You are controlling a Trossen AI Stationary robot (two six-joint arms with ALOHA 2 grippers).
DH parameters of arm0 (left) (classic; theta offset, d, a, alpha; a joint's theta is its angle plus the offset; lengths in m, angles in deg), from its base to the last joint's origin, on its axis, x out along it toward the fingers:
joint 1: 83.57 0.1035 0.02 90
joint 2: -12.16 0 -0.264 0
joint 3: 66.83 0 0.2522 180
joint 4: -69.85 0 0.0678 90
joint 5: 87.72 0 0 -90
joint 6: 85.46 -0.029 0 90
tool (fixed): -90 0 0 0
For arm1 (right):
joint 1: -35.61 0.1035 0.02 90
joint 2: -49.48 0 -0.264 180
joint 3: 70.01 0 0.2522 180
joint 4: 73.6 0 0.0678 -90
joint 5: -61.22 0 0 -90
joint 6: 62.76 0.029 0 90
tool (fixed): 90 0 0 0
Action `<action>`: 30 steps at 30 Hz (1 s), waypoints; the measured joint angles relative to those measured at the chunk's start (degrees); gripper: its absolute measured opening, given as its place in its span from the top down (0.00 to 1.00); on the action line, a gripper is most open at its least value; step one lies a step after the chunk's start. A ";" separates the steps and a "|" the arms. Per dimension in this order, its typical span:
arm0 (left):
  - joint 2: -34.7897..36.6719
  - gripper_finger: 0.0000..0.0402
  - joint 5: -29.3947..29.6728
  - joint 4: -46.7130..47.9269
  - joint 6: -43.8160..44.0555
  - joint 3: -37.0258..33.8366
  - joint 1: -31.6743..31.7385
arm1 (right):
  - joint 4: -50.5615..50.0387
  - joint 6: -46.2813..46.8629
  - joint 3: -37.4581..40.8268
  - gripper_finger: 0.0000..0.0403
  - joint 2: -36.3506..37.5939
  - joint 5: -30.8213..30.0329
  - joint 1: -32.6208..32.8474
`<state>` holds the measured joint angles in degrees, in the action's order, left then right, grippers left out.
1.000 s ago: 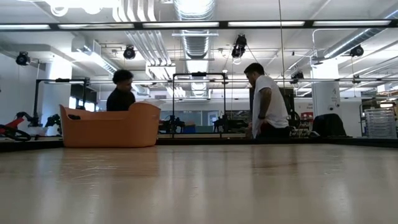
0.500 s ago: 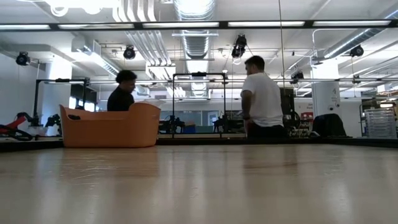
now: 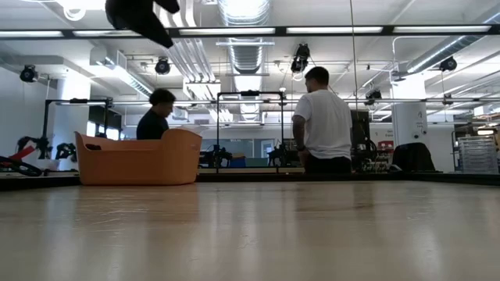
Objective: Roll bandage
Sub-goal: Put the rolled orange bandage into the transparent zip bag
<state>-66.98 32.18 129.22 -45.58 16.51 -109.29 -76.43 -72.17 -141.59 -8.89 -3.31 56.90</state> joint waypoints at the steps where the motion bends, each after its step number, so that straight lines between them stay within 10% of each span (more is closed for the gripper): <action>1: -0.71 0.06 -2.41 0.13 -0.45 0.01 -0.03 | 0.86 1.41 0.00 0.83 -1.28 -0.08 0.19; 12: -9.04 0.18 -30.25 2.80 25.76 0.00 -14.90 | 10.05 11.71 -0.43 0.83 -20.05 -13.94 11.39; 19: -13.64 0.26 -26.77 8.75 49.37 0.01 -25.84 | 11.71 16.00 -7.42 0.83 -34.24 -32.84 17.94; 30: -23.34 0.22 -26.54 14.48 67.04 -0.02 -25.83 | 6.73 19.40 -30.55 0.83 -52.02 -34.70 22.11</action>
<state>-90.32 5.63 143.69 21.46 16.49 -135.12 -69.70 -52.78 -172.14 -60.91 -38.01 79.01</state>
